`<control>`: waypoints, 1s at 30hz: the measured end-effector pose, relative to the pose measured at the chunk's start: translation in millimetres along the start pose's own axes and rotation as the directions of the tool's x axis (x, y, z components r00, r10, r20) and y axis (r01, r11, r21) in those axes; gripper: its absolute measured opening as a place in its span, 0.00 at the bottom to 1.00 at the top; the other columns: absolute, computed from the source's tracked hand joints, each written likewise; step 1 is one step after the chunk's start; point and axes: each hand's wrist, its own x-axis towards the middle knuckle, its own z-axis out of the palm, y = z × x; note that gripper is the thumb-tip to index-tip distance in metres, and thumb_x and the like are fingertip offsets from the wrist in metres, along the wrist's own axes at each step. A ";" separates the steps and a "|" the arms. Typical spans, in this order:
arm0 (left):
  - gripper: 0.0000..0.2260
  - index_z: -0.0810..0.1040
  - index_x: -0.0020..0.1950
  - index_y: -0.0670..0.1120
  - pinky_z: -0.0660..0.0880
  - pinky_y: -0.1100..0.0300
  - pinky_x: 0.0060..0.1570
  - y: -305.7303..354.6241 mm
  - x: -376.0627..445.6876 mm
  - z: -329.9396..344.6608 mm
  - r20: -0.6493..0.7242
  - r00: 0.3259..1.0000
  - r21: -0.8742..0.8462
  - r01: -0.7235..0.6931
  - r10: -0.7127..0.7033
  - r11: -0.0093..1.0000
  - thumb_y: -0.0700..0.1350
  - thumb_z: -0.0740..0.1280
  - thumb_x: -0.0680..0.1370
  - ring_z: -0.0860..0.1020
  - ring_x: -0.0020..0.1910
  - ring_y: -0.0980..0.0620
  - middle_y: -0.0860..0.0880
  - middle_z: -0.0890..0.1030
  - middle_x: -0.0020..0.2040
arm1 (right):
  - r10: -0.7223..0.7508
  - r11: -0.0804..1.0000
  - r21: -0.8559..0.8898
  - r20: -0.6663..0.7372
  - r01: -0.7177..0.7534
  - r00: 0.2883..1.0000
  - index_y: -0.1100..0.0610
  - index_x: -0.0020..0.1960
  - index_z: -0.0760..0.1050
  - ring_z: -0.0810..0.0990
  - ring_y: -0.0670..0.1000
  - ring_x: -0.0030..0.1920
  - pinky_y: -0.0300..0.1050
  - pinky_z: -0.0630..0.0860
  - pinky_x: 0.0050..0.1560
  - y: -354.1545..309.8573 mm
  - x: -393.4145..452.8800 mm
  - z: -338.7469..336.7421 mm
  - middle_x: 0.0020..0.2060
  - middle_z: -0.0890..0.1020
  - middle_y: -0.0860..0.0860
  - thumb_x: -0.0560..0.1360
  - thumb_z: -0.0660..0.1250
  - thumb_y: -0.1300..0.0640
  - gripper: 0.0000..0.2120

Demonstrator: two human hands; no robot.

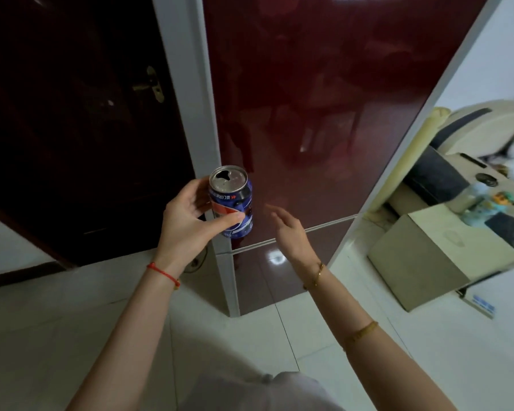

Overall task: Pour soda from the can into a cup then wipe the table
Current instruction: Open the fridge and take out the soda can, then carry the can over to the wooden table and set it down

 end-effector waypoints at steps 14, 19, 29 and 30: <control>0.28 0.78 0.62 0.45 0.79 0.54 0.58 -22.9 -7.9 68.1 0.360 0.933 -0.027 -0.017 0.026 0.999 0.37 0.81 0.63 0.82 0.57 0.54 0.50 0.84 0.56 | 0.354 0.834 0.458 -0.018 -0.307 0.935 0.68 0.61 0.76 0.79 0.62 0.60 0.52 0.75 0.63 28.3 -71.1 -37.6 0.57 0.81 0.65 0.82 0.57 0.59 0.16; 0.29 0.76 0.65 0.44 0.78 0.58 0.58 -16.8 -23.3 104.9 0.534 0.843 -0.015 -0.071 0.068 0.997 0.37 0.80 0.65 0.81 0.57 0.57 0.51 0.83 0.57 | 0.415 0.725 0.616 -0.036 -0.307 0.909 0.68 0.62 0.75 0.82 0.59 0.58 0.53 0.76 0.63 51.8 -101.6 -70.4 0.55 0.83 0.63 0.82 0.57 0.58 0.17; 0.30 0.73 0.69 0.42 0.75 0.53 0.65 -2.2 -85.2 200.3 0.829 0.553 -0.068 -0.043 0.080 0.997 0.34 0.78 0.68 0.79 0.62 0.53 0.47 0.81 0.62 | 0.479 0.611 0.772 -0.183 -0.177 0.858 0.67 0.63 0.75 0.81 0.58 0.60 0.48 0.79 0.57 99.7 -197.1 -146.8 0.57 0.82 0.63 0.82 0.54 0.60 0.17; 0.30 0.74 0.68 0.42 0.75 0.53 0.65 -0.2 -92.4 209.3 0.850 0.521 -0.069 -0.041 0.081 0.997 0.34 0.78 0.68 0.79 0.63 0.54 0.48 0.81 0.62 | 0.481 0.606 0.779 -0.198 -0.161 0.854 0.67 0.63 0.75 0.81 0.57 0.60 0.48 0.79 0.58 103.8 -207.2 -153.5 0.57 0.82 0.63 0.82 0.54 0.60 0.16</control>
